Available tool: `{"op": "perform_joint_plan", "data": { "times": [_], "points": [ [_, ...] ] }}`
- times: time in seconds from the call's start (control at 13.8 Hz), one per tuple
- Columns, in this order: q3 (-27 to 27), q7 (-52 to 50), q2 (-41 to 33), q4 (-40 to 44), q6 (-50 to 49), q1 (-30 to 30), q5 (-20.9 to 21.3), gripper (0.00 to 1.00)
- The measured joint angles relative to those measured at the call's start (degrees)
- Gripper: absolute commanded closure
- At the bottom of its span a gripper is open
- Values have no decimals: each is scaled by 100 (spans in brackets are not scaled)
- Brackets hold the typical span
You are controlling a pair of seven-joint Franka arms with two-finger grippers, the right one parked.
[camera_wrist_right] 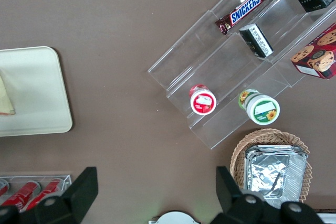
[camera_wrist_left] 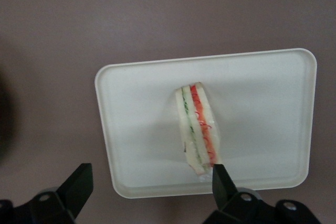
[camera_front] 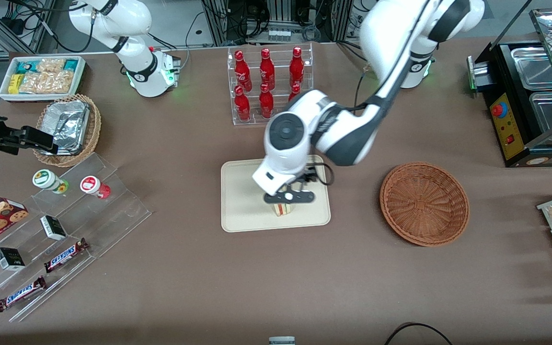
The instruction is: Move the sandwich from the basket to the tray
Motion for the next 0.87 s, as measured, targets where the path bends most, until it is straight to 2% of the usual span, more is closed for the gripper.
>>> {"op": "perform_joint_plan", "data": {
  "times": [0.29, 0.65, 0.87],
  "points": [
    [3, 970, -374, -270, -378, 690, -21, 0],
    [18, 2808, -1487, -1266, -653, 1786, -23, 0],
    [23, 3534, -1972, -1567, -883, 2386, -26, 0]
  ]
}}
